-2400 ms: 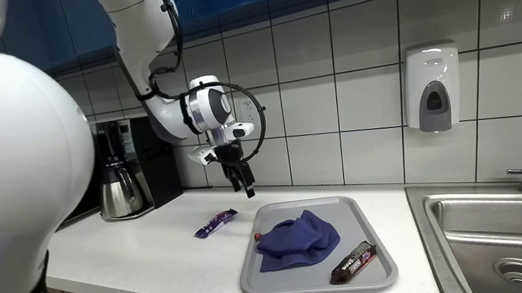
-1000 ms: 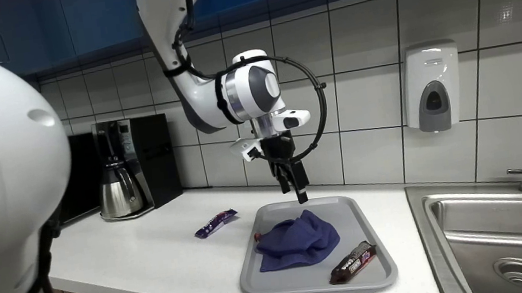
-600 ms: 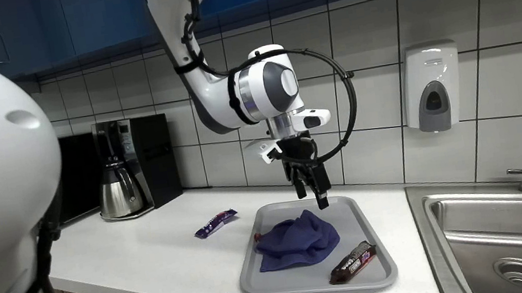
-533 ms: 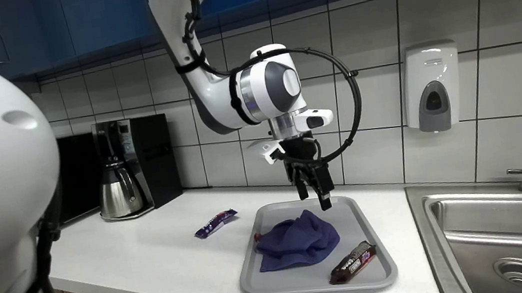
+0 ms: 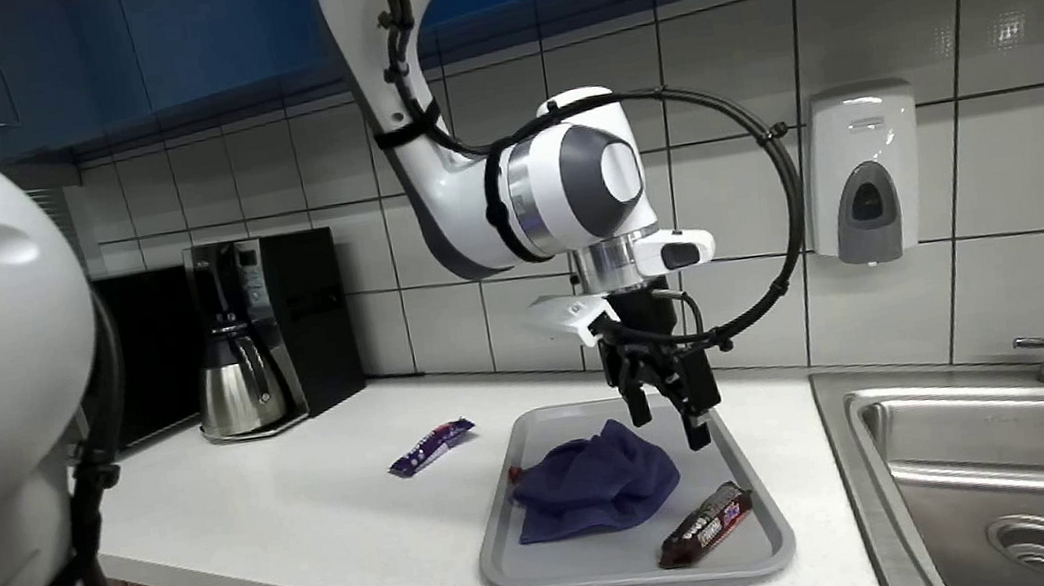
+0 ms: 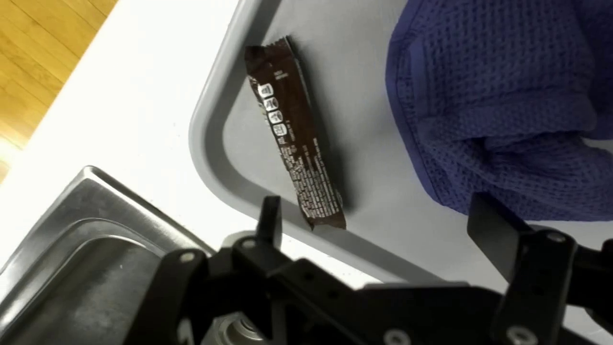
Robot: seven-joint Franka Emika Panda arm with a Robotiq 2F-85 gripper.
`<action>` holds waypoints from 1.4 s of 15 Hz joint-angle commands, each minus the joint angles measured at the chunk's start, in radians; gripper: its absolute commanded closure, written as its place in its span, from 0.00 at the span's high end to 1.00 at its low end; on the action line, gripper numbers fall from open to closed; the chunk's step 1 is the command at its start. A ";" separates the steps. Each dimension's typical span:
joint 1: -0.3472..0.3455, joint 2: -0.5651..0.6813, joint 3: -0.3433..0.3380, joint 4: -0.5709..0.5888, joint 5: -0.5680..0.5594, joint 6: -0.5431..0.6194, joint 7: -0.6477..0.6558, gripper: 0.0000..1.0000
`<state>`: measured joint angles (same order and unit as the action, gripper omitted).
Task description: Remove the sachets from the tray, one at a time
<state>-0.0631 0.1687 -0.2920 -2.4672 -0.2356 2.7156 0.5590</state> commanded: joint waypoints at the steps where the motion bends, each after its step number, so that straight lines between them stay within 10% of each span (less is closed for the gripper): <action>1: -0.030 -0.024 -0.018 -0.039 -0.015 0.022 -0.057 1.00; 21: -0.026 0.163 -0.040 0.018 0.067 0.103 -0.116 1.00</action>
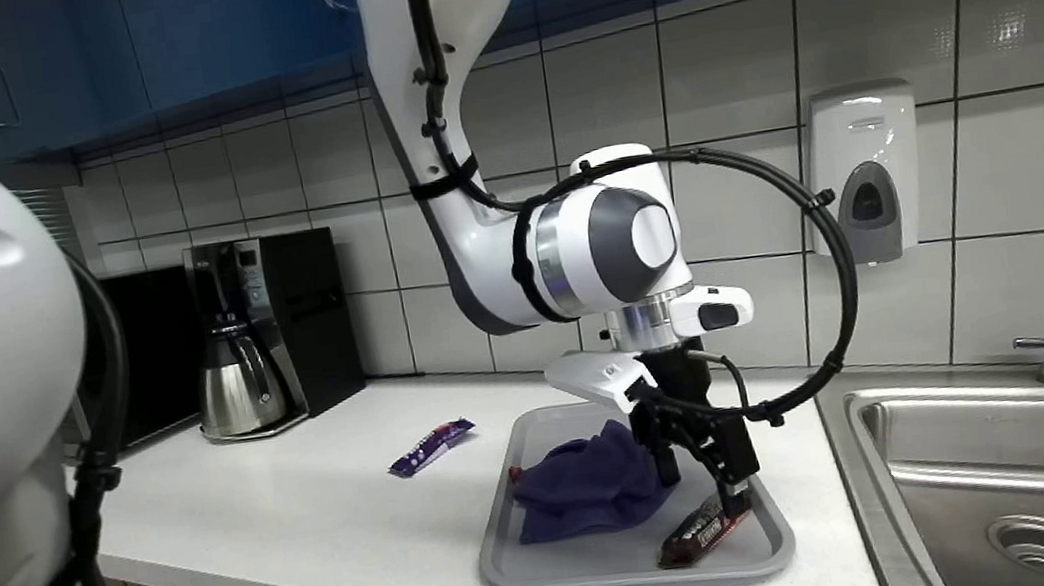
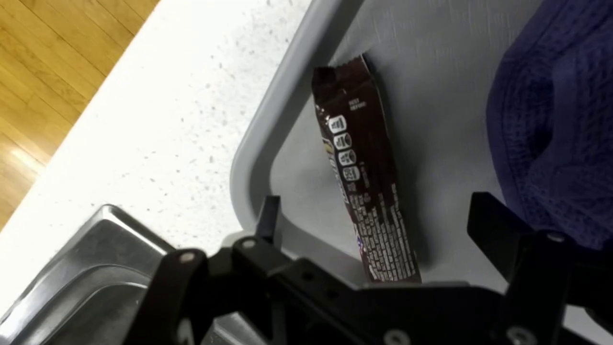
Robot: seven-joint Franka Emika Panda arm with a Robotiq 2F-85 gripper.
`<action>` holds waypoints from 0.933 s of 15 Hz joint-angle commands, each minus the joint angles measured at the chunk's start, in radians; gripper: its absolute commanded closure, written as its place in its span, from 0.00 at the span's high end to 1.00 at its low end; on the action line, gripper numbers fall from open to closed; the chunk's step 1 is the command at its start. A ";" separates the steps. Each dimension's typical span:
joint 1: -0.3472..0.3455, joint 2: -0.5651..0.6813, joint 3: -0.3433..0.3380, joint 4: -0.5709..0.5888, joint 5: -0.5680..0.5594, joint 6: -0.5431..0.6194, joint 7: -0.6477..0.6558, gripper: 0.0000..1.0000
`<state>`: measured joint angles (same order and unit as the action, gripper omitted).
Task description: Remove the sachets from the tray, one at a time
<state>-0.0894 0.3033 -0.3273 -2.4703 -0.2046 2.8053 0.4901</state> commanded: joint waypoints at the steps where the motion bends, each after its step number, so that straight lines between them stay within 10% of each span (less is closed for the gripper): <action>1: 0.000 0.035 -0.005 0.025 0.043 0.014 -0.052 1.00; 14: -0.004 0.097 0.001 0.059 0.123 0.012 -0.111 1.00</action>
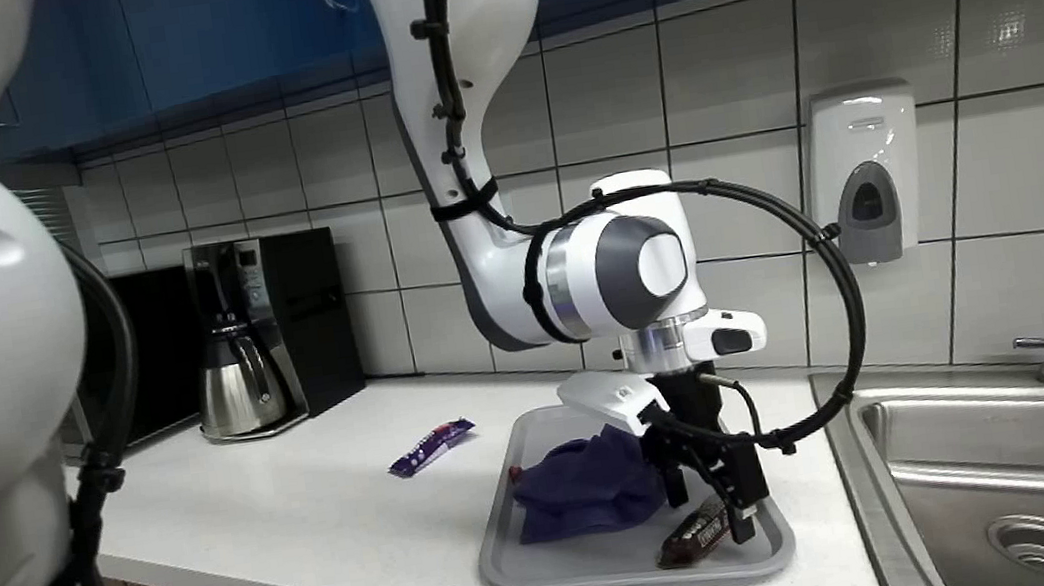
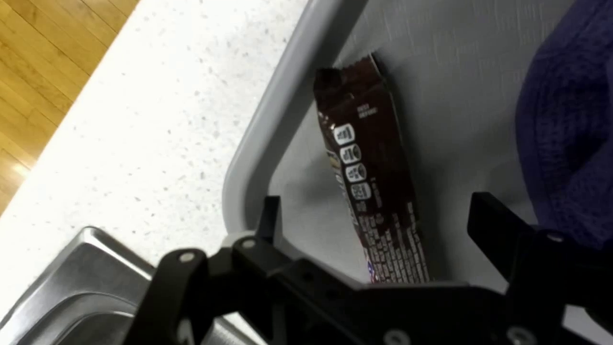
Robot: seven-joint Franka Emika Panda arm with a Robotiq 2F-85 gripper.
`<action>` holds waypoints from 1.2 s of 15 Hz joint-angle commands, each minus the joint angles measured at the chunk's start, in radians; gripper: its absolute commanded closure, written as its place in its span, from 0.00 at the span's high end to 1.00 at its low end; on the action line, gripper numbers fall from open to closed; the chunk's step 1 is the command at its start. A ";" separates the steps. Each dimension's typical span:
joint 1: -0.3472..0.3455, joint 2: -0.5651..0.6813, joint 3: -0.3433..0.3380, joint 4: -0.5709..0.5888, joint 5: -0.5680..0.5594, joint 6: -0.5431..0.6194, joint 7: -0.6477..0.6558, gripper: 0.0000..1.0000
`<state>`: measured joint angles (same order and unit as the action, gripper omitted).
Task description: Remove the sachets from the tray, one at a time
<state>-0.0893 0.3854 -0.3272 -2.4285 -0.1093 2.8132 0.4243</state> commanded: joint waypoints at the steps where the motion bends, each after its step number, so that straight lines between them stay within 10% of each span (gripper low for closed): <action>1: -0.003 0.019 -0.001 0.020 0.030 0.005 -0.047 0.75; 11: 0.007 0.015 -0.012 0.025 0.028 0.005 -0.043 0.05; 18: 0.038 -0.010 -0.034 0.028 0.008 0.012 -0.030 0.05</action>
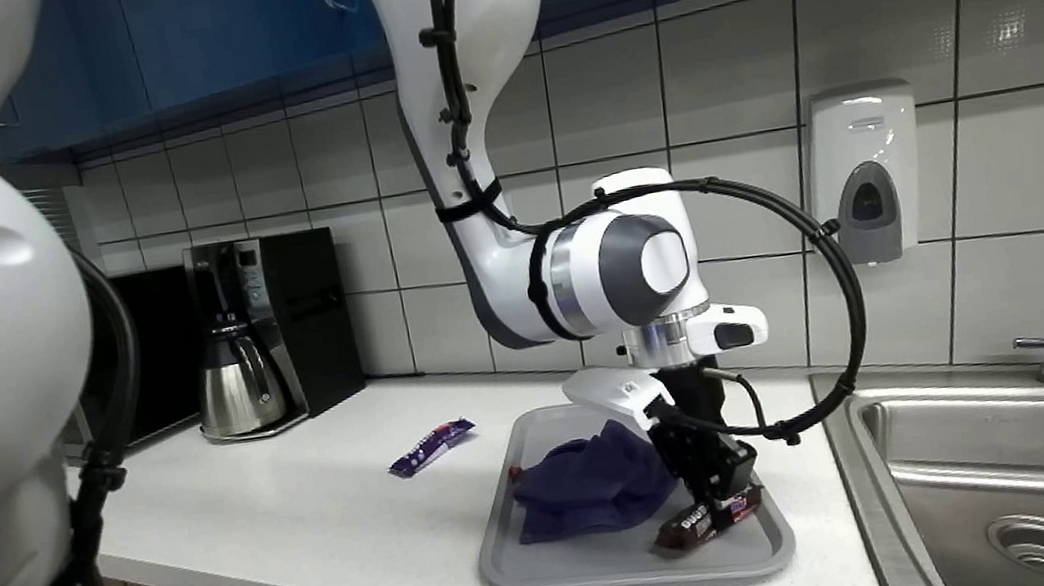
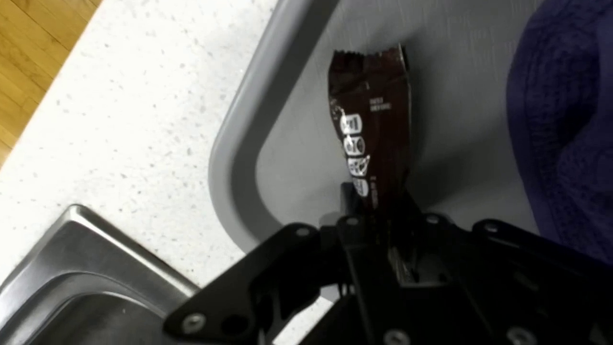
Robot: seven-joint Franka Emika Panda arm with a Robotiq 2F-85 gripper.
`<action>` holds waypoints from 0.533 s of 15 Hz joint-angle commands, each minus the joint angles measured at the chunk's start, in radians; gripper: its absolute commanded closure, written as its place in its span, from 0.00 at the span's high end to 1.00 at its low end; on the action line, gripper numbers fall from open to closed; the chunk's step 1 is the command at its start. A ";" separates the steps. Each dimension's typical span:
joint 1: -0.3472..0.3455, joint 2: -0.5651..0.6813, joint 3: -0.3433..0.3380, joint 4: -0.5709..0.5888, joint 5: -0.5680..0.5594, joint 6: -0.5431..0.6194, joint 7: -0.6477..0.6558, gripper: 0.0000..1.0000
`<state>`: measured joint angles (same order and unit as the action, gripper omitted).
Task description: Remove the sachets from the tray, one at a time
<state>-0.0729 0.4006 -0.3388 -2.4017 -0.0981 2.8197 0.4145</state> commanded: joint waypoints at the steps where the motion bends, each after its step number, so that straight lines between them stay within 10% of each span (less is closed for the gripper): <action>1: 0.027 -0.031 -0.026 0.000 -0.005 0.009 -0.017 0.05; 8: 0.038 -0.056 -0.058 0.028 -0.018 0.019 -0.025 0.05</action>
<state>-0.0398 0.3815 -0.3718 -2.3768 -0.1010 2.8361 0.4145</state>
